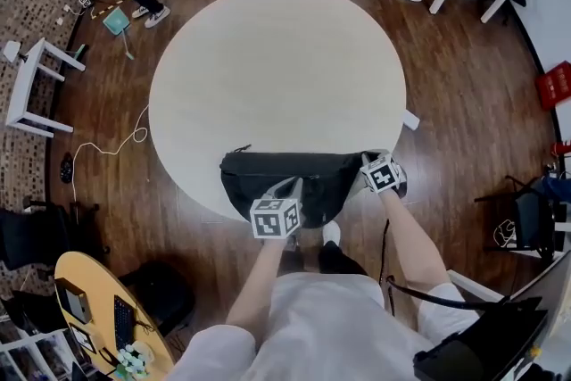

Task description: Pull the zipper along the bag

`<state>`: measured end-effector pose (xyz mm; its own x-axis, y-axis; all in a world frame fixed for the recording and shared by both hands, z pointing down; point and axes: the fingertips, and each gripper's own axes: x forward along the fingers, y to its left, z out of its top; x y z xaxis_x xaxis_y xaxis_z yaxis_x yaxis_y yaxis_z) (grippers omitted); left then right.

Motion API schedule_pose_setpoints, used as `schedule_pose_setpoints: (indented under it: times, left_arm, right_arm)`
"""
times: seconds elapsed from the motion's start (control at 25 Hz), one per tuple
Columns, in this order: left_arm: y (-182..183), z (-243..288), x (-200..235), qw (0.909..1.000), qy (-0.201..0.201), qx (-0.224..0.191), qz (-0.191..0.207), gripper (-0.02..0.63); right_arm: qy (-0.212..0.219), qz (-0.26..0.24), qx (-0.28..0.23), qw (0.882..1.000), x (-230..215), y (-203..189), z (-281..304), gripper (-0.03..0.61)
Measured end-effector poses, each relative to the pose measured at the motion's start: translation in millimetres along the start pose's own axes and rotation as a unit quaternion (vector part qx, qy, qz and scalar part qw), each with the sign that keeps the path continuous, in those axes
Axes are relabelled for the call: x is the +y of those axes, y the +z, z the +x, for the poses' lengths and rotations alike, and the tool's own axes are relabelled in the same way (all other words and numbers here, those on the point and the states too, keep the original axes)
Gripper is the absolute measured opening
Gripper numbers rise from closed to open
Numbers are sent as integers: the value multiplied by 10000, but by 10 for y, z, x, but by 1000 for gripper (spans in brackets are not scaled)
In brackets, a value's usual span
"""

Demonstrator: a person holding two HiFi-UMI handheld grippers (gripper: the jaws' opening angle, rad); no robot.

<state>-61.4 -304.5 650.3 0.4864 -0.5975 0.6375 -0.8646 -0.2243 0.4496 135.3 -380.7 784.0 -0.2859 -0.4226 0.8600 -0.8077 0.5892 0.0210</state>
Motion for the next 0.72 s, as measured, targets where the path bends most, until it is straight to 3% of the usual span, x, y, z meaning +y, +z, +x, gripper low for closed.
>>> schedule_pose_setpoints:
  times: [0.12,0.24,0.44,0.56,0.72]
  left_arm:
    - [81,-301,495,9995,232,-188,-49,21]
    - [127,-640,1041,9975,507,-413,-282,21]
    - [203,-1077,2142,9880,1245,-675,-609,20]
    - [189,-1041,2836,9847,1562,-519,-574,20]
    - [106,-652,3231,9881,1531,56,-120,18]
  right_arm:
    - [-121,266,244,9993,-67,-117,46,-11]
    - [-221,465,119,9986,-144,-27,29,-11]
    - [-322,767,185,9964,-188,-8,26,-11]
    - [-312,851,256,9956,-187,-22,36,-11]
    - [-442,915,284,9944,-207,1,17,-11]
